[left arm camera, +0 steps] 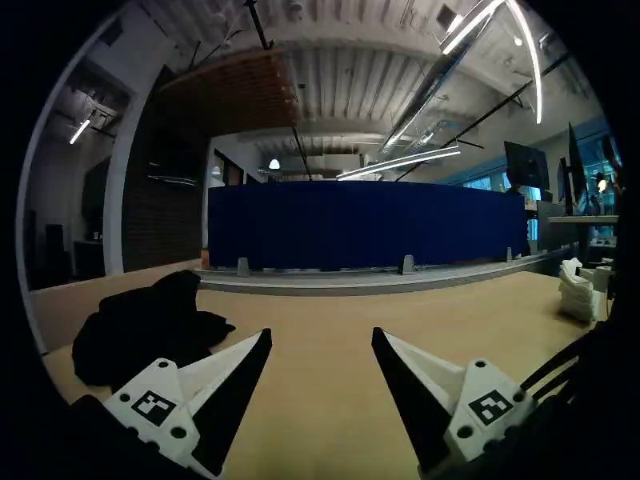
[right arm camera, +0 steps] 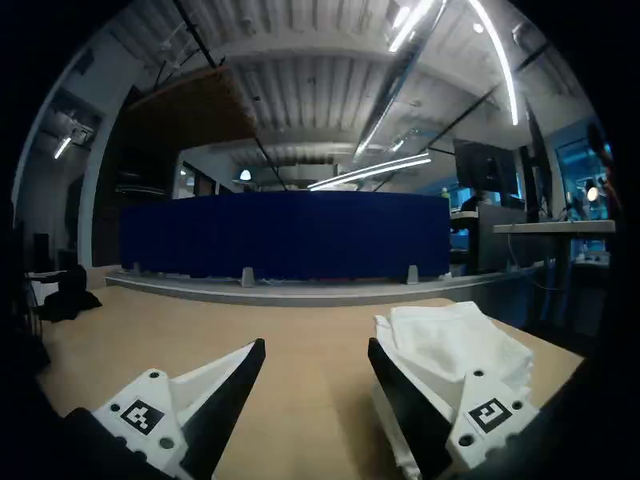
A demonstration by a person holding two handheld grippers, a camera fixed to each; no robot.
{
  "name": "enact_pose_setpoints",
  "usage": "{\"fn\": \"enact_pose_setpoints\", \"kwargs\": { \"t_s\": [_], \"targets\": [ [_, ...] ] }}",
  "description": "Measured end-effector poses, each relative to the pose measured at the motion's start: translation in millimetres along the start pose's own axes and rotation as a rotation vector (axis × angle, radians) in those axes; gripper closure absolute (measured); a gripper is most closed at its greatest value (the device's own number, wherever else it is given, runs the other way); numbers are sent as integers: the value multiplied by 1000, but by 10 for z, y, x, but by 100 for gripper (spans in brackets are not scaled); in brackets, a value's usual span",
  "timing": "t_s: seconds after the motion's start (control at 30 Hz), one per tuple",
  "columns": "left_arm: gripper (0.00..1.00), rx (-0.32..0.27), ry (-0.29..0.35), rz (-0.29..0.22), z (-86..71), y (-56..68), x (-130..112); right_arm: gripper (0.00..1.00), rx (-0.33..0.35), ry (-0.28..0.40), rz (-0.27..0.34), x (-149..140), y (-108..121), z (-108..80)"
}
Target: Fold towel
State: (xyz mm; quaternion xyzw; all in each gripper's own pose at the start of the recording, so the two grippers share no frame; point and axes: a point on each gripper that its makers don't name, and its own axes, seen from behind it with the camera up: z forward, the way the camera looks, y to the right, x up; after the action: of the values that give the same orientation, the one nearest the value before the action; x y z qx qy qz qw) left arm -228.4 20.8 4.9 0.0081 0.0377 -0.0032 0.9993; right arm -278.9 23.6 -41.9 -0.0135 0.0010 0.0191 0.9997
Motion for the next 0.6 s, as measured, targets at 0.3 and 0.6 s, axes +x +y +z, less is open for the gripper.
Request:
{"fn": "enact_pose_setpoints", "kwargs": {
  "t_s": [0.3, 0.6],
  "targets": [
    [7, 0, 0, 0, -5, 0, 1, 0, 0, 0, 0, 2, -7, -6],
    [7, -1, -1, -1, -16, -3, 15, 1, -1, 0, 0, 3, -2, 58]
  ]
}}
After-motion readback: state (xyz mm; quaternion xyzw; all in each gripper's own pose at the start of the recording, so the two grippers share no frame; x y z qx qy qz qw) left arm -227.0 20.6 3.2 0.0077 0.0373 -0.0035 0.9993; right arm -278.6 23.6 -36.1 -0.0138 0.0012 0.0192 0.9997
